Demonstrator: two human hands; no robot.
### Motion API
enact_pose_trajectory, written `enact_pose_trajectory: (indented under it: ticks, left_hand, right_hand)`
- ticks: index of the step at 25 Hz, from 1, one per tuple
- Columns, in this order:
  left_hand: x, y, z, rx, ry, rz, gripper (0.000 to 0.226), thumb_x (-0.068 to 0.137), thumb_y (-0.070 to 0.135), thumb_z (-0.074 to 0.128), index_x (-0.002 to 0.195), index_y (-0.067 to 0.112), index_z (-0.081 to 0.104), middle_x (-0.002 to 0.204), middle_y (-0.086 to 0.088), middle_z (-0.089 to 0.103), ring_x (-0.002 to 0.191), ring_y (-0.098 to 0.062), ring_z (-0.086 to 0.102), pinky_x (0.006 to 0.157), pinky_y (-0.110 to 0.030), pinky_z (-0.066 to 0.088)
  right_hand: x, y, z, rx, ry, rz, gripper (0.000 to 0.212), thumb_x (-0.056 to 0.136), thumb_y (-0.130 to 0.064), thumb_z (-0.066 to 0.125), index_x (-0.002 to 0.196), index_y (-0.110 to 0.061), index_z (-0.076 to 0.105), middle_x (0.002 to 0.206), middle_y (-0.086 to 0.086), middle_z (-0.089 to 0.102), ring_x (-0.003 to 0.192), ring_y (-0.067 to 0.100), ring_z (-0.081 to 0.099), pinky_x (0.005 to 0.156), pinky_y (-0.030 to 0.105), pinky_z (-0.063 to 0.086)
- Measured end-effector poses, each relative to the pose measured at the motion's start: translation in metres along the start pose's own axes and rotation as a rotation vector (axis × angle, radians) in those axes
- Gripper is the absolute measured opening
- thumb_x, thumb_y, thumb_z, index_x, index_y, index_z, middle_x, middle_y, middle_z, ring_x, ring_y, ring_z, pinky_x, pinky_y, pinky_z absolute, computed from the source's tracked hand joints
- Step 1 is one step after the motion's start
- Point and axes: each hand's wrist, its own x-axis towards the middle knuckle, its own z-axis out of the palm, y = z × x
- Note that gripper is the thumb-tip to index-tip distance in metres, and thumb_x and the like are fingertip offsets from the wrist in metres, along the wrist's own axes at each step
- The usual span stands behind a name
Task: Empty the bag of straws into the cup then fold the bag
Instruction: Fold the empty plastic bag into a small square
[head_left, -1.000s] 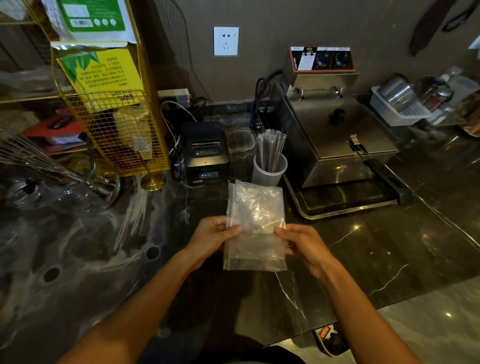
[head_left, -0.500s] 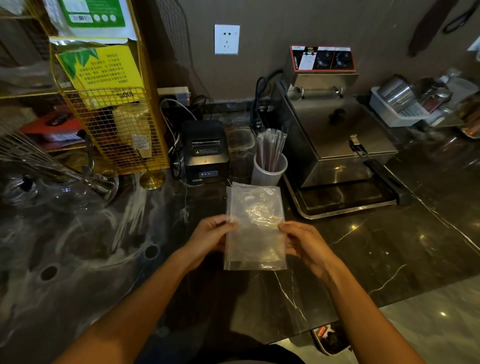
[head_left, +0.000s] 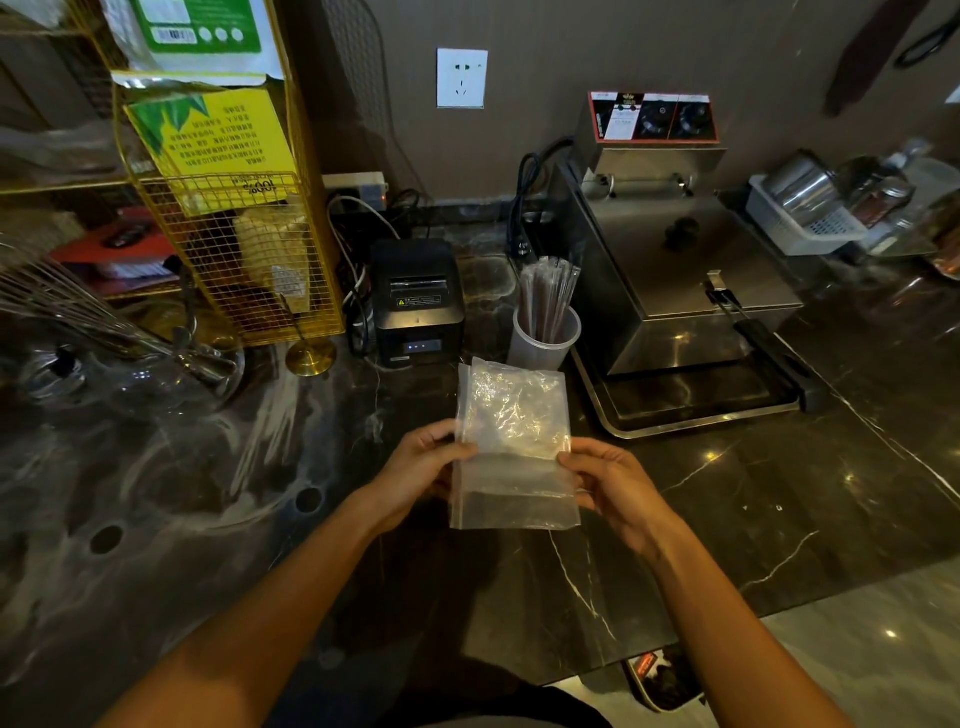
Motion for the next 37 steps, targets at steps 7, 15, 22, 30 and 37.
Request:
enact_pose_trajectory:
  ticks: [7, 15, 22, 30, 37]
  left_hand:
    - [-0.002, -0.003, 0.001, -0.059, -0.005, -0.025, 0.039, 0.099, 0.023, 0.061, 0.135, 0.038, 0.064, 0.129, -0.009, 0.067, 0.122, -0.047, 0.059, 0.088, -0.054, 0.048]
    - [-0.009, 0.003, 0.004, -0.107, -0.050, -0.046, 0.024, 0.103, 0.013, 0.049, 0.096, 0.022, 0.070, 0.128, -0.006, 0.055, 0.112, -0.032, 0.058, 0.079, -0.039, 0.057]
    - [-0.005, 0.019, 0.016, 0.170, 0.040, 0.101, 0.026, 0.103, 0.006, 0.050, 0.092, 0.021, 0.068, 0.122, 0.003, 0.057, 0.108, -0.020, 0.060, 0.067, -0.026, 0.061]
    - [0.003, 0.011, 0.045, -0.066, -0.041, -0.110, 0.028, 0.106, 0.042, 0.045, 0.120, 0.032, 0.067, 0.119, 0.000, 0.073, 0.109, -0.021, 0.071, 0.091, -0.044, 0.060]
    - [0.004, -0.026, 0.108, 0.171, -0.328, -0.196, 0.053, 0.088, 0.011, 0.078, 0.137, 0.017, 0.059, 0.123, -0.005, 0.075, 0.107, -0.018, 0.076, 0.082, -0.033, 0.065]
  right_hand:
    - [0.000, 0.000, 0.001, 0.010, -0.005, -0.019, 0.024, 0.096, -0.009, 0.065, 0.118, -0.011, 0.076, 0.117, 0.019, 0.076, 0.091, 0.024, 0.075, 0.075, 0.033, 0.064]
    - [-0.010, -0.005, 0.007, 0.010, 0.008, -0.010, 0.022, 0.097, -0.002, 0.055, 0.090, -0.009, 0.075, 0.105, 0.014, 0.070, 0.088, 0.022, 0.074, 0.067, 0.027, 0.061]
    - [-0.028, -0.002, 0.002, 0.100, -0.106, 0.100, 0.054, 0.090, -0.052, 0.068, 0.133, -0.019, 0.063, 0.121, 0.012, 0.076, 0.109, 0.030, 0.075, 0.086, 0.043, 0.062]
    - [-0.061, 0.034, -0.011, 0.199, 0.016, 0.017, 0.040, 0.084, -0.017, 0.077, 0.121, -0.004, 0.071, 0.108, 0.020, 0.075, 0.068, 0.017, 0.071, 0.062, 0.025, 0.064]
    - [-0.120, 0.086, -0.047, 0.237, 0.396, -0.011, 0.017, 0.092, -0.008, 0.073, 0.108, -0.001, 0.073, 0.087, 0.017, 0.077, 0.058, 0.014, 0.067, 0.055, 0.022, 0.059]
